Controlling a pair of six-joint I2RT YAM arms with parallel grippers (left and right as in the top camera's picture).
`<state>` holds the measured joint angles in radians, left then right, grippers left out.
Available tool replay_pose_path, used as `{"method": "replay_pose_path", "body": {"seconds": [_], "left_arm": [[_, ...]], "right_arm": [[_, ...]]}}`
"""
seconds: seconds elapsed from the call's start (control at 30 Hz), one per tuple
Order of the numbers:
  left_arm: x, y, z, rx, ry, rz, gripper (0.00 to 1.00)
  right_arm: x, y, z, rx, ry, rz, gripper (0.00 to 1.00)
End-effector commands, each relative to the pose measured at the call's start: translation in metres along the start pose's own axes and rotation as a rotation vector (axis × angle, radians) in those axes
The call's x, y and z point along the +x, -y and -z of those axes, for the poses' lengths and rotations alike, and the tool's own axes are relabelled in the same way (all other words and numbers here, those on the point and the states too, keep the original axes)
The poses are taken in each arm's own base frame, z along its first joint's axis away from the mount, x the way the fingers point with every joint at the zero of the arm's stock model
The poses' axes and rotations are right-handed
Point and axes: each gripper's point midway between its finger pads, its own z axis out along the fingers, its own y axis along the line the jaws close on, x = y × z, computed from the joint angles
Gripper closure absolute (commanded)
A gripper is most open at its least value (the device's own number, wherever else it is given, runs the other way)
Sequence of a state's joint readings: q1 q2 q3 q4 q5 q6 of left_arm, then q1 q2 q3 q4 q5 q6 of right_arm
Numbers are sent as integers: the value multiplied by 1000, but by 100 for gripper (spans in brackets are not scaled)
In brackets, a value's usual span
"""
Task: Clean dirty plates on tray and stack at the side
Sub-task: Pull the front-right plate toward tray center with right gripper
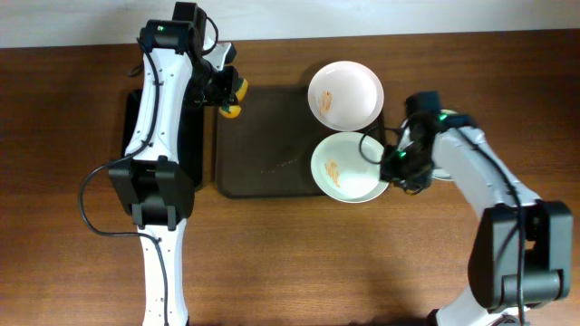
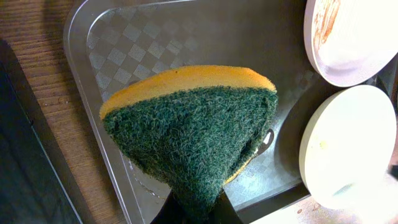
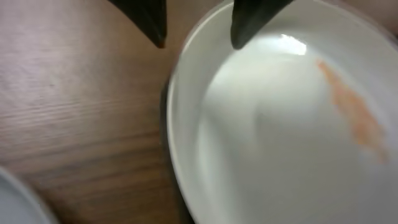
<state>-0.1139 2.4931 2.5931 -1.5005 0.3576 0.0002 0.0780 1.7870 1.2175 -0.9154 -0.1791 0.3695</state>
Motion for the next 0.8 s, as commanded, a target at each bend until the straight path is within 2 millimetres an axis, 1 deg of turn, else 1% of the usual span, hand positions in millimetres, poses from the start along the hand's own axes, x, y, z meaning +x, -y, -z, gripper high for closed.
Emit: {"method": "replay_pose_path", "body": {"seconds": [0.0, 0.07, 0.17, 0.2, 0.27, 0.37, 0.47, 0.53, 0.6, 0.67, 0.73, 0.77], "left_arm": [[-3, -1, 4, -7, 15, -23, 99], [-3, -1, 4, -7, 15, -23, 99], [-3, -1, 4, -7, 15, -23, 99], [-3, -1, 4, -7, 15, -23, 99], [-3, -1, 4, -7, 15, -23, 99], [-3, -1, 4, -7, 15, -23, 99], [-3, -1, 4, -7, 15, -23, 99], [-3, -1, 4, -7, 15, -23, 99], [-3, -1, 4, -7, 15, -23, 99], [-3, -1, 4, -7, 15, -23, 99], [-3, -1, 4, -7, 15, -23, 99], [-3, -1, 4, -7, 15, -23, 99]], "right_arm": [[4, 16, -21, 124, 48, -1, 68], [1, 18, -27, 141, 79, 10, 72], [-5, 17, -27, 141, 106, 13, 79], [-7, 16, -27, 137, 116, 14, 82], [-8, 15, -27, 135, 119, 15, 96], [-3, 12, -27, 129, 99, 36, 96], [7, 1, -18, 139, 52, 65, 96], [5, -16, -5, 135, 52, 99, 96], [-1, -40, 11, 107, 80, 142, 96], [-10, -78, 29, 37, 136, 177, 96], [-20, -107, 42, -12, 209, 185, 96], [-25, -117, 45, -25, 250, 169, 96]]}}
